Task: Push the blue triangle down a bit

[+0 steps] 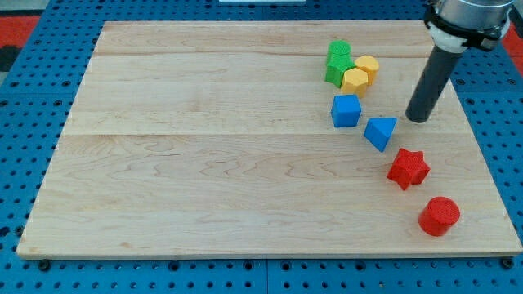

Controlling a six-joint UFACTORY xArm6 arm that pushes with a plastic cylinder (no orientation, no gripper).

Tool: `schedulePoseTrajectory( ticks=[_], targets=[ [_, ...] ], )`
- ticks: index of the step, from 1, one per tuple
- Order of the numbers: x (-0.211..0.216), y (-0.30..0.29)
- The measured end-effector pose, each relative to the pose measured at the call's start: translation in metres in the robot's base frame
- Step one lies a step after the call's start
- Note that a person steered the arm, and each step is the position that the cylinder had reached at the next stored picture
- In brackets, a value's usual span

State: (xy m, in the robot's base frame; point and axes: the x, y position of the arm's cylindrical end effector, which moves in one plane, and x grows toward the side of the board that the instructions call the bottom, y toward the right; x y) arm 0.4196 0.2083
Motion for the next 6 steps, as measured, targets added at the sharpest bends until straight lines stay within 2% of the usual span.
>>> schedulePoseTrajectory(
  ticks=[1, 2, 3, 4, 5, 6],
  targets=[
    [0.006, -0.029],
    [-0.022, -0.059],
    [-0.021, -0.063],
    [0.019, -0.047],
    [0.025, -0.072],
    [0.009, -0.092]
  ],
)
